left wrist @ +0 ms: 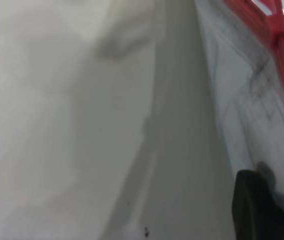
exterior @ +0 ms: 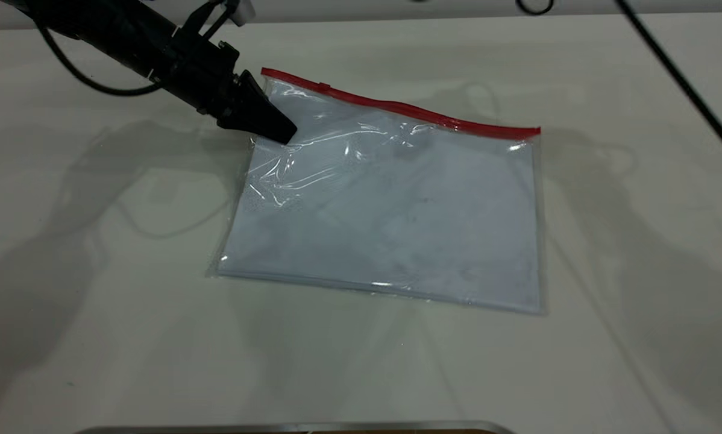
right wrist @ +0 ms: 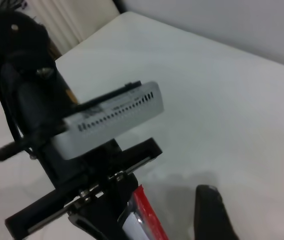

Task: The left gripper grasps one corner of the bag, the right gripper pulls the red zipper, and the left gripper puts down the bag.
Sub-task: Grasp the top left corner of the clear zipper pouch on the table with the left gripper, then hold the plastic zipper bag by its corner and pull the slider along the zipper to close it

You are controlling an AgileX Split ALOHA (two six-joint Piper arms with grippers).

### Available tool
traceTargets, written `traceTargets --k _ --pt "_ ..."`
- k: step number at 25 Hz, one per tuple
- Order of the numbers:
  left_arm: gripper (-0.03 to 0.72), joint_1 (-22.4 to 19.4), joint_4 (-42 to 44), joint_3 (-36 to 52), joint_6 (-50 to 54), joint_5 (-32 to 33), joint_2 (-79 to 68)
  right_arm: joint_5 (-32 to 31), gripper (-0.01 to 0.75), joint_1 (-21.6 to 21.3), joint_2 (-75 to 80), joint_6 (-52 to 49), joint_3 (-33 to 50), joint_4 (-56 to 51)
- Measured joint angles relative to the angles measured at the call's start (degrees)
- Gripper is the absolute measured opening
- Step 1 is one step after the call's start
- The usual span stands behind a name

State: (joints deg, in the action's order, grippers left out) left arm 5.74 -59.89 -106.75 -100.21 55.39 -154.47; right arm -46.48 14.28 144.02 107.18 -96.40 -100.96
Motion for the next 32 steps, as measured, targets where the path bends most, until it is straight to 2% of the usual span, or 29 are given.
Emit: traceTargets --k 5,9,20,32 --pt "0.053 0.00 0.00 0.00 -10.71 0.07 0.00 -1.25 0.456 0.80 3.21 0.00 -1.04 0.18" --pt "0.053 0.00 -0.04 0.00 -15.14 -0.68 0.00 -1.54 0.456 1.21 5.29 0.00 -1.04 0.78" --pt "0.053 0.00 -1.57 0.00 -16.21 -2.98 0.00 -2.47 0.456 2.71 8.60 0.20 -1.15 1.10" --pt "0.053 0.00 -2.45 0.00 -16.25 -3.08 0.00 0.00 0.441 4.43 9.38 2.06 -1.32 -0.08"
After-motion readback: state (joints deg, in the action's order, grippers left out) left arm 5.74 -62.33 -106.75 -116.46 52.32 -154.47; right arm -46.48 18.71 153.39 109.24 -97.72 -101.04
